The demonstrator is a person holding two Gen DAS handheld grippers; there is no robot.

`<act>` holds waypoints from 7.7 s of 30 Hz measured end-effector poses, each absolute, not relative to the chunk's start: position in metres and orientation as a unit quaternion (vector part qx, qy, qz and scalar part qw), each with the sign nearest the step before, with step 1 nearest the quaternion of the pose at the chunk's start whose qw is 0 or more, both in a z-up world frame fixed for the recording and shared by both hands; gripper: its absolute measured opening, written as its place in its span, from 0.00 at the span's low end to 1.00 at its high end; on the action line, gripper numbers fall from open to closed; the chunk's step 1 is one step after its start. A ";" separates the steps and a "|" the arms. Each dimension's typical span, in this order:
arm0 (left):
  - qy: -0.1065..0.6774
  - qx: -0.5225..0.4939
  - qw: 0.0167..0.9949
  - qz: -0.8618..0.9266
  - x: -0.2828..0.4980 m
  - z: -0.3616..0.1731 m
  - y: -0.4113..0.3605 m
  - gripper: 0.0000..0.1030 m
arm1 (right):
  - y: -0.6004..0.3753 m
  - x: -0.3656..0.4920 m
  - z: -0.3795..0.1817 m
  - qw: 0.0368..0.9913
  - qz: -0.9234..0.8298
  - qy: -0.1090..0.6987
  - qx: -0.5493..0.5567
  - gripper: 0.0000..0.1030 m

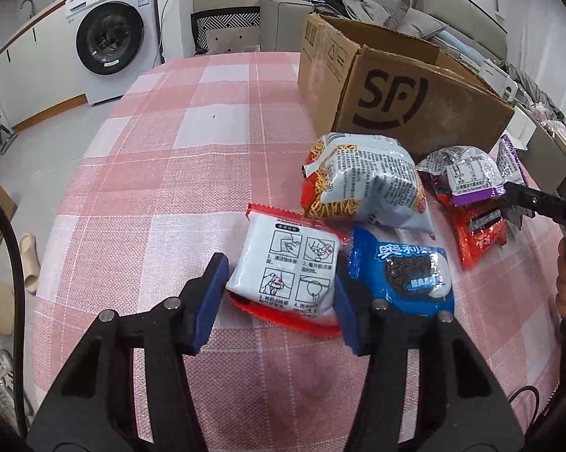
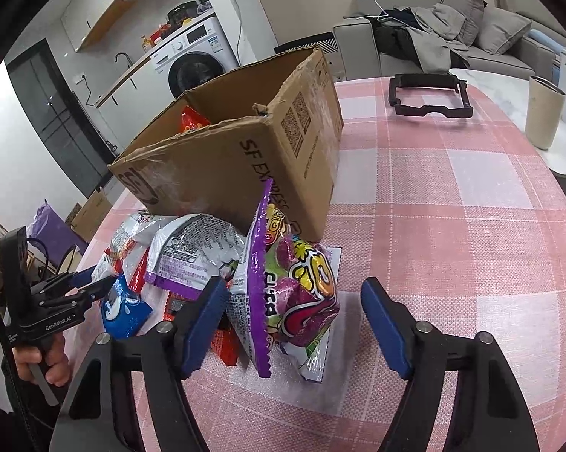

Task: Organize snacks
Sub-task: 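Lower the right tool onto the purple candy bag while the left approaches the white noodle bag, then grasp the purple candy bag with the right tool while the left grasps the white noodle bag, then lift and carry both held bags over the cardboard box, then open both tools to drop the two bags into the box, then withdraw both tools and lower them toward the remaining snacks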

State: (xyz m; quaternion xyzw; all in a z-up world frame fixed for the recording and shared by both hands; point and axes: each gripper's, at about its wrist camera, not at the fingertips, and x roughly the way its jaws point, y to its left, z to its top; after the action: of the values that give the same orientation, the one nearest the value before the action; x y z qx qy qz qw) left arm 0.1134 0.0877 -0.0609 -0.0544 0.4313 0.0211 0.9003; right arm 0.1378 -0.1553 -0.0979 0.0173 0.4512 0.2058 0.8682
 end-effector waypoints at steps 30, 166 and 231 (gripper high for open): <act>0.369 -0.075 0.926 0.002 0.076 -0.003 0.077 0.48 | -0.173 0.123 -0.068 0.881 0.232 0.409 0.059 0.53; 0.300 -0.041 0.953 -0.015 0.173 0.049 0.009 0.99 | -0.114 0.154 0.003 0.914 0.245 0.321 0.036 1.00; 0.359 0.003 0.933 0.008 0.096 -0.025 0.018 0.99 | -0.087 0.122 -0.111 0.850 0.247 0.461 -0.057 0.98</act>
State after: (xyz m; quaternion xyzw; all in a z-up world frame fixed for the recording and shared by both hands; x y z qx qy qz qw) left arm 0.0957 0.0178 -0.0254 0.0026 0.3593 0.0081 0.9332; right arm 0.1217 -0.0872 -0.1106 -0.0565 0.4614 0.2467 0.8503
